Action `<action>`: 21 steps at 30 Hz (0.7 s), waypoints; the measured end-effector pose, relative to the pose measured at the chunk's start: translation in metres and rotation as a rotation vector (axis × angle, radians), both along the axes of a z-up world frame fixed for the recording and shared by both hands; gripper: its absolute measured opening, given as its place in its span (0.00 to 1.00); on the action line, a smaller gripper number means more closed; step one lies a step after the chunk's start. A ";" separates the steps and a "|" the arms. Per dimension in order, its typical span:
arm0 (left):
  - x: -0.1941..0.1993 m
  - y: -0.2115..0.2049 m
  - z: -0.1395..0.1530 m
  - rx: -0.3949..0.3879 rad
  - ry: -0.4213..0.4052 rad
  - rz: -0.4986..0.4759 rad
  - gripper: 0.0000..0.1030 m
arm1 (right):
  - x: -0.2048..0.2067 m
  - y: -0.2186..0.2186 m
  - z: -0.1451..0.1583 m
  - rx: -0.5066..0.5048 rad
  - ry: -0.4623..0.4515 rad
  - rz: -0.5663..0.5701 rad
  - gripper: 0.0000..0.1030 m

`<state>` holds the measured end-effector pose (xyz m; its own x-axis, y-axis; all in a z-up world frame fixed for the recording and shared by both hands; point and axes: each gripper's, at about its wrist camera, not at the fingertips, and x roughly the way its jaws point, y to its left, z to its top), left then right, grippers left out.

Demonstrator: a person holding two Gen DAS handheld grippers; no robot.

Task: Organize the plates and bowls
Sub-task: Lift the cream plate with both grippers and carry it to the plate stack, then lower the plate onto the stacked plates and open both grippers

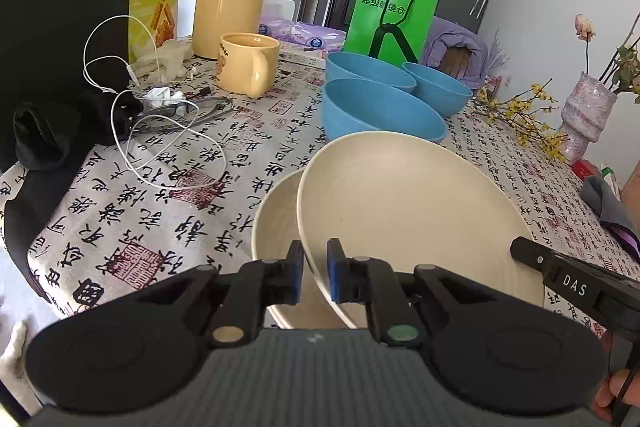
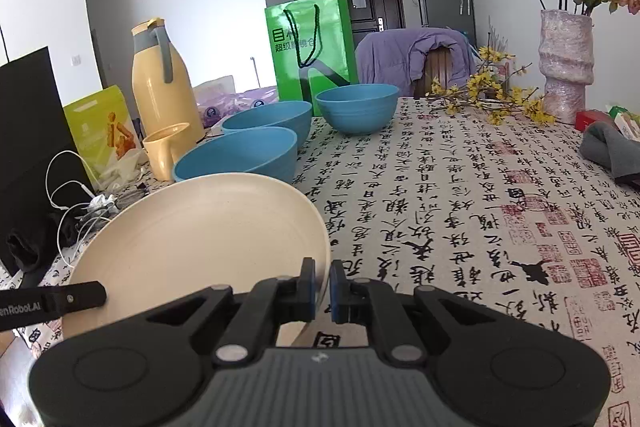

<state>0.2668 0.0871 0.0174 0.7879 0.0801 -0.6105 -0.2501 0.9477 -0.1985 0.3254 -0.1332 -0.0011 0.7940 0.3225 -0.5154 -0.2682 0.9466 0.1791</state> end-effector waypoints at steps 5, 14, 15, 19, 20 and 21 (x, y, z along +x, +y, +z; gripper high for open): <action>0.000 0.010 -0.006 -0.018 0.014 -0.003 0.12 | 0.002 0.017 -0.003 -0.034 0.009 0.017 0.07; -0.007 0.009 -0.003 0.029 -0.022 -0.016 0.15 | 0.002 0.025 -0.009 -0.075 0.019 0.024 0.09; -0.007 0.009 -0.002 0.033 -0.027 -0.020 0.16 | 0.002 0.026 -0.010 -0.079 0.020 0.028 0.10; -0.009 0.009 -0.001 0.048 -0.029 -0.045 0.24 | 0.001 0.030 -0.013 -0.097 0.021 0.033 0.10; -0.009 0.008 0.000 0.060 -0.027 -0.051 0.30 | 0.000 0.030 -0.012 -0.097 0.020 0.033 0.09; -0.010 0.007 0.000 0.073 -0.027 -0.055 0.34 | -0.001 0.030 -0.012 -0.100 0.018 0.037 0.09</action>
